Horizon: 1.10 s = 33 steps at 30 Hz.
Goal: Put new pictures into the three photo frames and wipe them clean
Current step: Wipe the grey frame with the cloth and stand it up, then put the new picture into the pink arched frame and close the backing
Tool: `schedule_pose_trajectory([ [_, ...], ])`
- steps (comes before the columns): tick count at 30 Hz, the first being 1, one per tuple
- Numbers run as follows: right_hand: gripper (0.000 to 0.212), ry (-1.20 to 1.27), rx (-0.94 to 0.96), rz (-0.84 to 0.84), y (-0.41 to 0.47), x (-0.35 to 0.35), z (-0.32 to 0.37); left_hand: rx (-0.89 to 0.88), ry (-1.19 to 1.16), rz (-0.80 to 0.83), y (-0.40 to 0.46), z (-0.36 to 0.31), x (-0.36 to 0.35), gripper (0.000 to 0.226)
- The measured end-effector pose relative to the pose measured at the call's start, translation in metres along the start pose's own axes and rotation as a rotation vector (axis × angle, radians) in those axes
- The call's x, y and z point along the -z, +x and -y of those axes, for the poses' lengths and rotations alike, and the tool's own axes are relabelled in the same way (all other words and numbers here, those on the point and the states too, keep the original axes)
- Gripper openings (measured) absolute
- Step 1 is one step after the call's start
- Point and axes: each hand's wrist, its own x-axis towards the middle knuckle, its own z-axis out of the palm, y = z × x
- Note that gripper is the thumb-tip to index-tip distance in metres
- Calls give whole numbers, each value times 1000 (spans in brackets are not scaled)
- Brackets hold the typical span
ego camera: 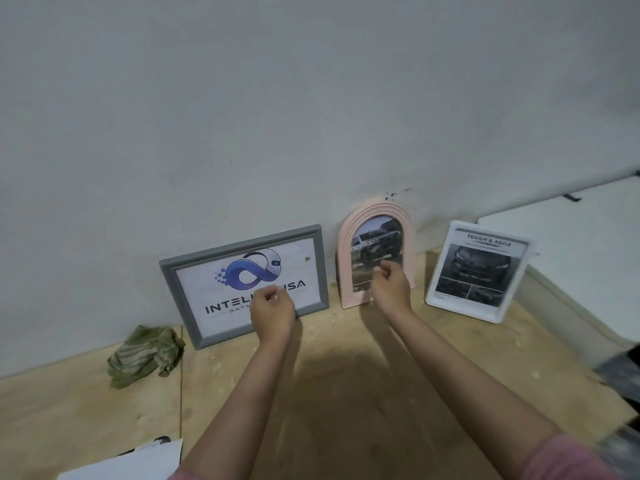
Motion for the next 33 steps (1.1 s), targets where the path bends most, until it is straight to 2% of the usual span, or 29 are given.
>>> schedule_pose_trajectory([
  [5, 33, -17, 13, -39, 42, 36, -15, -61, 37, 122, -18, -19, -57, 27],
  [9, 44, -9, 0, 1, 88, 47, -28, -89, 111, 176, -18, -24, -108, 36],
  [13, 52, -21, -22, 46, 130, 49, -40, -77, 129, 148, -17, -26, -150, 38],
  [16, 47, -18, -18, 91, 152, 49, -49, -91, 102, 71, -11, -29, -167, 36],
  [25, 10, -97, 17, 167, 180, 44, -61, -24, 137, -61, 5, -37, -181, 26],
  [33, 21, -38, 189, 277, 152, 80, -39, -40, 99, -57, -13, -44, -158, 21],
])
